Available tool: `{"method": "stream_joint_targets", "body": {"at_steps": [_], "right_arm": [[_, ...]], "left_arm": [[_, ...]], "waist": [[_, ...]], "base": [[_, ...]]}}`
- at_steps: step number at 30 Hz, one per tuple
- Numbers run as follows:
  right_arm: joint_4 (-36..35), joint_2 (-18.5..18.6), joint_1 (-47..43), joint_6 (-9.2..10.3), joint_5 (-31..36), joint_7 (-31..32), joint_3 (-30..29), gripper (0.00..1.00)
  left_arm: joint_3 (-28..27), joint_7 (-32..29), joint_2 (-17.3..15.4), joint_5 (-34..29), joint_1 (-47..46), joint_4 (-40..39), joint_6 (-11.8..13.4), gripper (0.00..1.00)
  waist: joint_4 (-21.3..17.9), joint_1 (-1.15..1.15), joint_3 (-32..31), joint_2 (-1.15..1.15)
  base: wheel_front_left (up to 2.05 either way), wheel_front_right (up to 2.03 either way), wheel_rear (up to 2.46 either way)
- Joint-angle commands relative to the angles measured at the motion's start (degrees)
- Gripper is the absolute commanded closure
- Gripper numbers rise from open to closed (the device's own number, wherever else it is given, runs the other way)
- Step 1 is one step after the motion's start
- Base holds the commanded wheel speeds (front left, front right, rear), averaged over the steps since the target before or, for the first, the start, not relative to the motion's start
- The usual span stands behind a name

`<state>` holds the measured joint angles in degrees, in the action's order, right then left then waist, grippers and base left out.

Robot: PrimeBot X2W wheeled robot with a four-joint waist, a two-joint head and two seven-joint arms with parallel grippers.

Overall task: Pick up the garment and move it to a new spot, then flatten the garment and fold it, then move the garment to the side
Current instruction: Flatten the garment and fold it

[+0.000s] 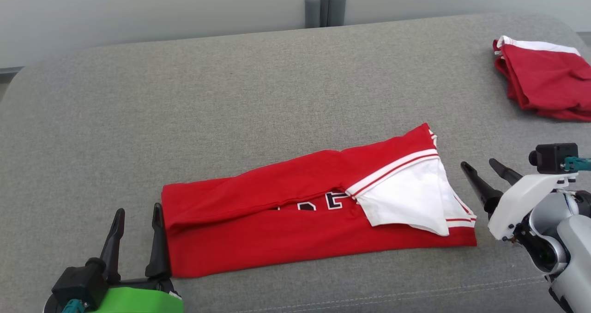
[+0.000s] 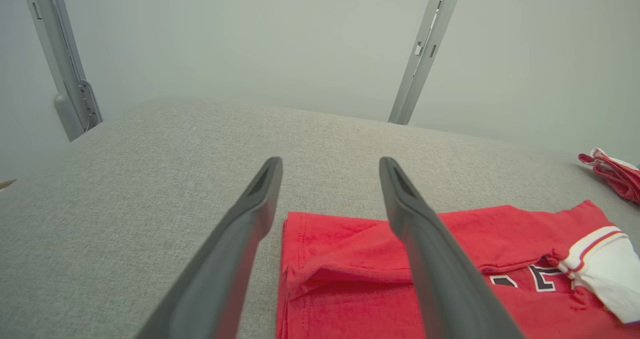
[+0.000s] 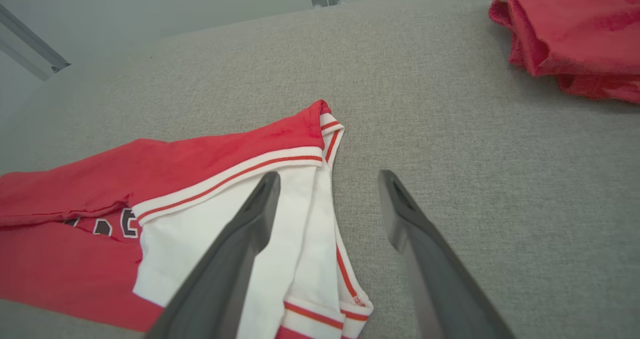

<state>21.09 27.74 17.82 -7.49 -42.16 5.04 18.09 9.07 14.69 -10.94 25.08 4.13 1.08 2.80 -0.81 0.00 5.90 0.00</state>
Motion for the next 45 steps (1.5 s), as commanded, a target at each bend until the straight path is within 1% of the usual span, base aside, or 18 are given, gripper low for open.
{"method": "stream_joint_targets", "body": {"at_steps": [1, 5, 10, 19, 25, 31, 33, 34, 35, 36, 40, 45], "right_arm": [[1.65, -0.62, 1.67, 0.01, -0.37, 1.92, 0.34, 0.0], [6.17, -1.99, 5.1, 0.01, -0.62, 6.09, 0.85, 0.0], [12.6, -3.51, 8.29, 0.01, -0.75, 9.84, 0.13, 0.0], [21.06, -6.13, 11.49, 0.01, -1.57, 13.31, -0.15, 0.0], [23.19, -8.17, 11.22, 0.0, -4.18, 15.49, 1.84, 0.0], [24.62, -8.98, 11.83, -0.01, -3.78, 14.73, 4.2, 0.0], [25.55, -9.46, 11.92, -0.01, -3.41, 14.2, 5.22, 0.58], [25.97, -9.59, 12.0, -0.01, -3.18, 13.78, 5.61, 0.69], [26.53, -9.5, 12.16, -0.01, -2.87, 13.4, 5.95, 0.9], [27.11, -9.36, 12.41, 0.0, -2.61, 12.79, 6.15, 1.0], [29.26, -9.12, 13.9, 0.09, -1.96, 10.32, 6.0, 1.0], [30.05, -7.98, 16.3, 0.11, -3.04, 9.15, 5.6, 1.0]], "left_arm": [[-0.32, 0.08, 0.18, 0.02, -0.4, -0.02, 0.21, 0.0], [-0.2, 0.2, 0.42, 0.22, -0.46, 0.0, 0.05, 0.0], [-0.22, 0.34, 0.82, 0.15, -0.84, -0.17, -0.03, 0.0], [-0.19, 0.49, 1.48, -0.23, -1.47, 0.36, -0.64, 0.0], [-0.25, 0.55, 1.87, -0.41, -1.22, 0.58, -0.98, 0.0], [-0.39, 0.57, 1.92, -0.6, -1.07, 0.66, -1.2, 0.0], [-0.42, 0.57, 1.93, -0.67, -1.02, 0.67, -1.15, 0.0], [-0.44, 0.51, 1.91, -0.7, -0.97, 0.68, -1.18, 0.0], [-0.45, 0.51, 1.91, -0.69, -0.9, 0.7, -1.23, 0.0], [-0.5, 0.46, 1.91, -0.68, -0.81, 0.71, -1.2, 0.0], [-0.7, 0.47, 1.98, -0.64, -0.24, 0.68, -1.12, 0.0], [-0.67, 0.48, 2.14, -0.79, -0.04, 0.48, -1.29, 0.0]], "waist": [[1.47, 0.0, -0.02, 0.0], [3.02, 0.0, 0.34, 0.0], [4.63, 0.0, 0.97, 0.0], [6.82, 0.0, 1.87, 0.0], [8.22, 0.0, 1.84, 0.0], [8.87, 0.0, 1.7, 0.0], [9.09, 0.0, 1.56, 0.0], [9.18, 0.0, 1.51, 0.0], [9.24, 0.0, 1.43, 0.0], [9.27, 0.0, 1.37, 0.0], [8.9, 0.0, 1.16, 0.0], [7.26, 0.0, 0.92, 0.0]], "base": [[0.0, 0.0, 0.0], [0.0, 0.0, 0.0], [0.0, 0.0, 0.0], [0.0, 0.0, 0.0], [0.0, 0.0, 0.0], [0.0, 0.0, 0.0], [0.0, 0.0, 0.0], [0.0, 0.0, 0.0], [0.0, 0.0, 0.0], [0.0, 0.0, 0.0], [0.0, 0.0, 0.0], [0.0, 0.0, 0.0]]}}
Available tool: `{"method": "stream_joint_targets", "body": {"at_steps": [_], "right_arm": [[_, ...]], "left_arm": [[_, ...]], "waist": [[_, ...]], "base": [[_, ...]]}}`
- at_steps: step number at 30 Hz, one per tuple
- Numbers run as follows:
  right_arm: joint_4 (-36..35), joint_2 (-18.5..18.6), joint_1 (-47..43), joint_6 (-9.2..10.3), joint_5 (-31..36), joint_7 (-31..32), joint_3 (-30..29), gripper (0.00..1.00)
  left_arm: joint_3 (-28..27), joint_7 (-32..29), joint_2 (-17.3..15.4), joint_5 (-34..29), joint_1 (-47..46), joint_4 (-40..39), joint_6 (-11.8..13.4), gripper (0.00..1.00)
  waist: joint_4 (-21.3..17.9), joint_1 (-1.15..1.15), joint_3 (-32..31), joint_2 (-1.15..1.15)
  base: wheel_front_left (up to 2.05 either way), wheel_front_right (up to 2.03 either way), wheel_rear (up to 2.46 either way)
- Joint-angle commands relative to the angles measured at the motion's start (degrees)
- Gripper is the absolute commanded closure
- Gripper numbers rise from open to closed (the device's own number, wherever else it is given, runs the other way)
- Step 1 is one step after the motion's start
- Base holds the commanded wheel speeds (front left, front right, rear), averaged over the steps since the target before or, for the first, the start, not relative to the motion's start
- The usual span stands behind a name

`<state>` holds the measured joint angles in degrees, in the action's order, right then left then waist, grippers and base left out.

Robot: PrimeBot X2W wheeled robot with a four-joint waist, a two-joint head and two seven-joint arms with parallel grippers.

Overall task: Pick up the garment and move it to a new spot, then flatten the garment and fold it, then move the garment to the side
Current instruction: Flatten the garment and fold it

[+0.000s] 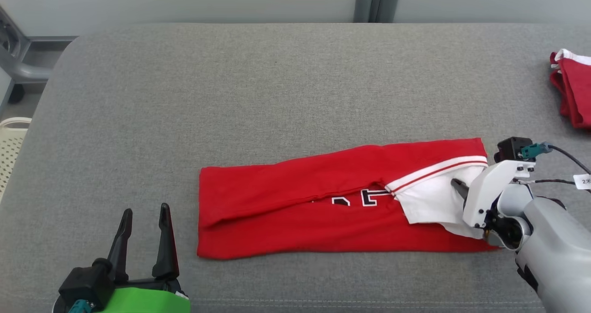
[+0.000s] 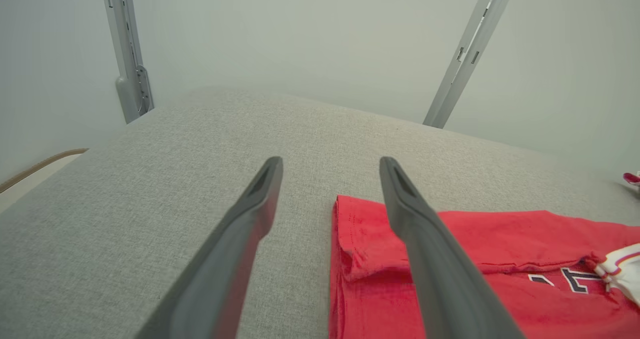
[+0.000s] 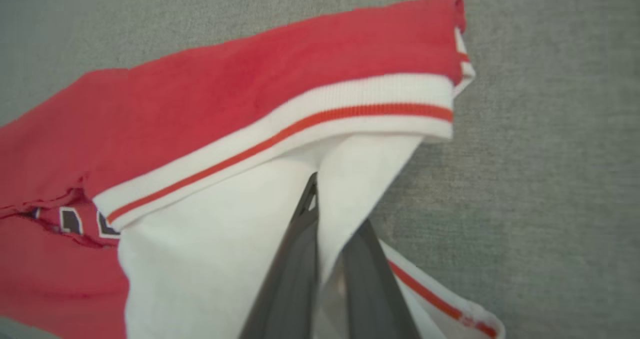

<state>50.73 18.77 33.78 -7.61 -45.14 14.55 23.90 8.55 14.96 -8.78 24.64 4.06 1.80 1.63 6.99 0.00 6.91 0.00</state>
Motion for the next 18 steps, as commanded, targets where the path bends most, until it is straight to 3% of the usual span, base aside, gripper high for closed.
{"method": "stream_joint_targets", "body": {"at_steps": [1, 12, 18], "right_arm": [[0.23, 1.48, 0.88, 0.23, -0.2, -0.34, -0.19, 1.0], [-1.73, 8.67, 4.18, 0.18, -1.56, 0.21, -1.46, 1.0], [-3.22, 10.71, 5.89, 0.17, -0.66, 0.86, -1.97, 1.0]], "left_arm": [[-0.17, 0.22, -0.02, -0.41, 0.04, -0.37, -0.1, 0.0], [-0.23, 0.22, 0.24, -1.0, -0.61, -1.41, -0.09, 0.0], [-0.45, 0.22, 0.52, -1.16, -1.28, -1.48, -0.36, 0.0]], "waist": [[-0.99, 0.0, -0.09, 0.0], [-6.03, 0.0, 0.47, 0.0], [-8.57, 0.0, 0.9, 0.0]], "base": [[0.0, 0.0, 0.0], [0.0, 0.0, 0.0], [0.0, 0.0, 0.0]]}}
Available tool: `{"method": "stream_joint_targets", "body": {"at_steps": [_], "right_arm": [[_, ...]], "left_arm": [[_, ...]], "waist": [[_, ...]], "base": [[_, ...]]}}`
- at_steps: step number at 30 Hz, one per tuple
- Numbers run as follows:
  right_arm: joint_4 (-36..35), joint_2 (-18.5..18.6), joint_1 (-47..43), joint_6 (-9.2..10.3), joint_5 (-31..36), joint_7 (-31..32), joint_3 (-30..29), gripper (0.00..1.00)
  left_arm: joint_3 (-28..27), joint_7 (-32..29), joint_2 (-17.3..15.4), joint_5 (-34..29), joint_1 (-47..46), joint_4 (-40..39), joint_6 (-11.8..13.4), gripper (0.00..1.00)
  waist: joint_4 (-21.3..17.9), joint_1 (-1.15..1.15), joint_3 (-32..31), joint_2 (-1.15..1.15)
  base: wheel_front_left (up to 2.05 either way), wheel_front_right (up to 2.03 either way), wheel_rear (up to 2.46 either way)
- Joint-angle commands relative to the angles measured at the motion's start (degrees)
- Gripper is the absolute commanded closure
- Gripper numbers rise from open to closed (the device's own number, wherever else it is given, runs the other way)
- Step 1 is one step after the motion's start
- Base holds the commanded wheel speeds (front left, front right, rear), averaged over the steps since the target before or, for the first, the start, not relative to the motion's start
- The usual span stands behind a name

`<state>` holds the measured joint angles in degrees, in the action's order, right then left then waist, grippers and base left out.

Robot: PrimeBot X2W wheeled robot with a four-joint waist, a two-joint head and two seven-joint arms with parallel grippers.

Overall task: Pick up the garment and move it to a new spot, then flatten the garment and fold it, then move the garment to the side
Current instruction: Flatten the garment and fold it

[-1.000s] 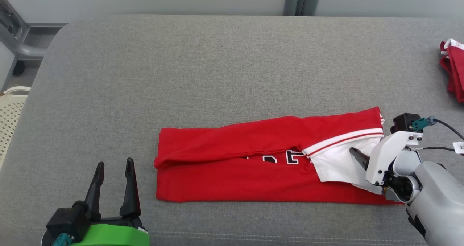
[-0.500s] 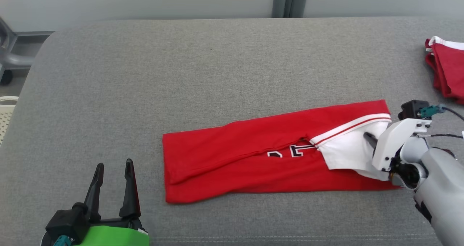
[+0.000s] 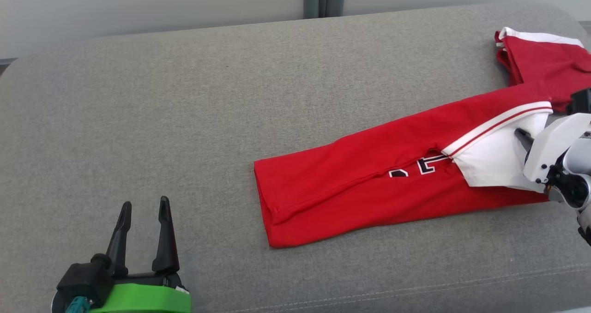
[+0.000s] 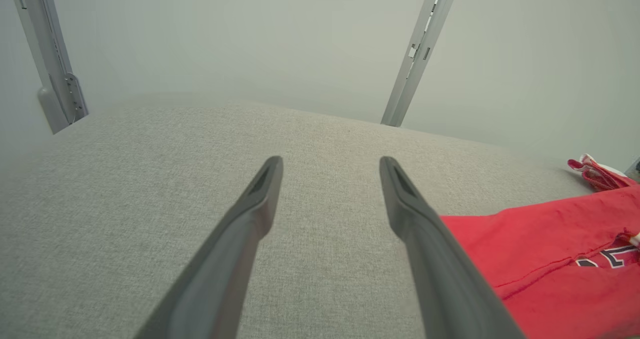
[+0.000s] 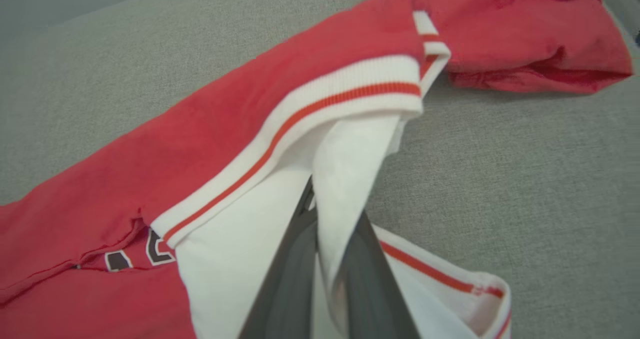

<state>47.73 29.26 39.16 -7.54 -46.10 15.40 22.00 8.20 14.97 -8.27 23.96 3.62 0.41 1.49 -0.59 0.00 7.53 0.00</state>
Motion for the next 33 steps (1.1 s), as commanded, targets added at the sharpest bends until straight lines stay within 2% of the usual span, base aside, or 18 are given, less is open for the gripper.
{"method": "stream_joint_targets", "body": {"at_steps": [1, 9, 17, 22, 27, 33], "right_arm": [[-0.63, 0.21, 0.74, 0.11, 0.41, 0.26, -0.04, 1.0], [-7.33, -0.46, 0.15, 0.1, -0.67, 2.33, 1.28, 1.0], [-22.07, -1.44, -3.66, 0.08, -3.7, 8.13, 3.72, 1.0], [-30.34, -3.6, -6.28, 0.06, -4.14, 12.86, 4.54, 1.0], [-34.37, -8.42, -8.59, 0.06, -2.21, 16.52, 4.7, 1.0], [-32.4, -16.13, -8.97, 0.06, 4.17, 17.4, 5.45, 1.0]], "left_arm": [[-0.12, 0.21, 0.03, -0.53, -0.9, -0.07, -0.28, 0.0], [-0.09, 0.21, 0.61, -0.72, -1.28, 0.47, -0.64, 0.0], [-0.48, 0.21, 1.02, -0.86, -0.6, 0.73, -0.95, 0.0], [-0.62, 0.21, 1.42, -1.03, -0.18, 0.53, -1.13, 0.0], [-0.66, 0.21, 2.13, -0.99, 0.21, 0.66, -1.56, 0.0], [-0.61, 0.21, 2.99, -1.14, -0.17, 0.89, -2.16, 0.0]], "waist": [[-1.35, 0.0, 0.33, 0.0], [-2.89, 0.0, -0.07, 0.0], [-3.21, 0.0, -1.35, 0.0], [-2.73, 0.0, -2.3, 0.0], [-1.92, 0.0, -3.04, 0.0], [-0.44, 0.0, -2.85, 0.0]], "base": [[0.0, 0.0, 0.0], [0.0, 0.0, 0.0], [0.0, 0.0, 0.0], [0.0, 0.0, 0.0], [0.0, 0.0, 0.0], [0.0, 0.0, 0.0]]}}
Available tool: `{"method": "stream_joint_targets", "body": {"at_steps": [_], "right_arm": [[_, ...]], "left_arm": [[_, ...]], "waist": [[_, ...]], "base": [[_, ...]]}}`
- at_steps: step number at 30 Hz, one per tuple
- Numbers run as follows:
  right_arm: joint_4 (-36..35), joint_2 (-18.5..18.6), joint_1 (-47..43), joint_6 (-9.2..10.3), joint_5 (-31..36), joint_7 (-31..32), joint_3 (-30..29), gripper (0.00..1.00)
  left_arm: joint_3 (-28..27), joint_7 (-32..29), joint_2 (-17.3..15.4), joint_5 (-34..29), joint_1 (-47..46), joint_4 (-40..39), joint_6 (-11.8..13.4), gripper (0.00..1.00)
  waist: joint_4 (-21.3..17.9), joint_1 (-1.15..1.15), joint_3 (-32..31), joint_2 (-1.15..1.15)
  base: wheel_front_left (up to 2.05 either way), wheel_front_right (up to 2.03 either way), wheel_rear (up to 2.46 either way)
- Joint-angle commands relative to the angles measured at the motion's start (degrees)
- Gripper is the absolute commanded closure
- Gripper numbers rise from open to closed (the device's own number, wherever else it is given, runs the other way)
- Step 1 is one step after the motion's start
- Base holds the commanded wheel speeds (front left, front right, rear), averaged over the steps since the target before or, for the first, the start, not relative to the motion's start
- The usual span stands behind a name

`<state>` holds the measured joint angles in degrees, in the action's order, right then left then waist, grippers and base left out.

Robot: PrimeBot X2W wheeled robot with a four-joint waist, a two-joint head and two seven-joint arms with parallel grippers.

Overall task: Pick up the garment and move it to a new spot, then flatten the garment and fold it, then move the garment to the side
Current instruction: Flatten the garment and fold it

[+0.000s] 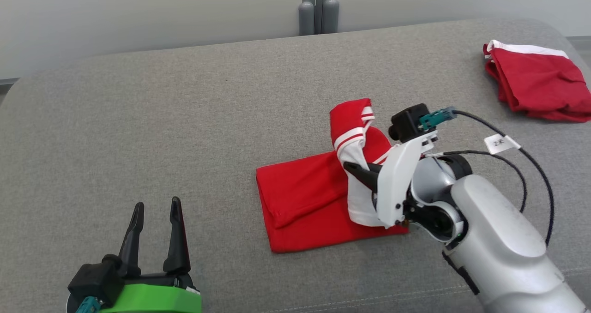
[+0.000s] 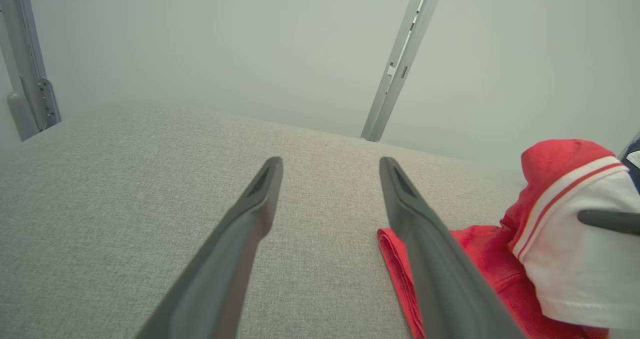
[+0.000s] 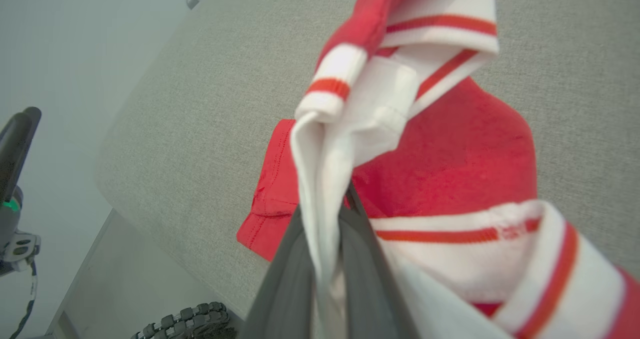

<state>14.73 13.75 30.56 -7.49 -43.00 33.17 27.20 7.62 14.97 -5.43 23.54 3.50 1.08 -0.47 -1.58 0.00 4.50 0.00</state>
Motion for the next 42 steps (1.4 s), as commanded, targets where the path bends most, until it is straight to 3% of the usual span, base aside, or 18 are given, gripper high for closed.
{"method": "stream_joint_targets", "body": {"at_steps": [1, 8, 18, 21, 22, 23, 42], "right_arm": [[1.59, -1.91, 0.04, 0.01, 2.19, -0.72, 0.34, 1.0], [13.3, -8.64, 3.26, 0.01, 10.39, -4.01, -0.47, 1.0], [25.88, -10.73, 5.87, 0.01, 14.09, -7.1, 1.47, 0.99], [27.23, -10.77, 6.41, 0.01, 12.31, -7.93, 3.22, 0.53], [27.49, -10.76, 6.53, 0.01, 11.47, -8.1, 3.84, 0.16], [27.75, -10.76, 6.79, 0.01, 10.69, -8.14, 4.42, 0.0], [28.44, -10.77, 14.42, 0.01, -3.58, -11.53, 11.35, 0.0]], "left_arm": [[-0.03, 0.21, 0.22, -0.75, -0.3, 0.25, -0.34, 0.0], [0.68, 0.21, 1.09, -1.04, -2.14, 1.05, -1.31, 0.0], [1.36, 0.21, 1.93, -1.14, -2.47, 2.56, -2.04, 0.0], [1.48, 0.21, 1.99, -1.15, -2.43, 2.83, -2.06, 0.0], [1.53, 0.21, 2.05, -1.16, -2.35, 2.9, -2.06, 0.0], [1.54, 0.21, 2.09, -1.17, -2.22, 2.99, -2.07, 0.0], [1.42, 0.21, 2.34, -1.55, 0.36, 3.4, -2.21, 0.0]], "waist": [[0.85, 0.0, 0.32, 0.0], [4.17, 0.0, 1.14, 0.0], [8.4, 0.0, 0.38, 0.0], [8.97, 0.0, -0.07, 0.0], [9.08, 0.0, -0.26, 0.0], [9.14, 0.0, -0.47, 0.0], [8.25, 0.0, -3.58, 0.0]], "base": [[0.0, 0.0, 0.0], [0.0, 0.0, 0.0], [0.0, 0.0, 0.0], [0.0, 0.0, 0.0], [0.0, 0.0, 0.0], [0.0, 0.0, 0.0], [0.0, 0.0, 0.0]]}}
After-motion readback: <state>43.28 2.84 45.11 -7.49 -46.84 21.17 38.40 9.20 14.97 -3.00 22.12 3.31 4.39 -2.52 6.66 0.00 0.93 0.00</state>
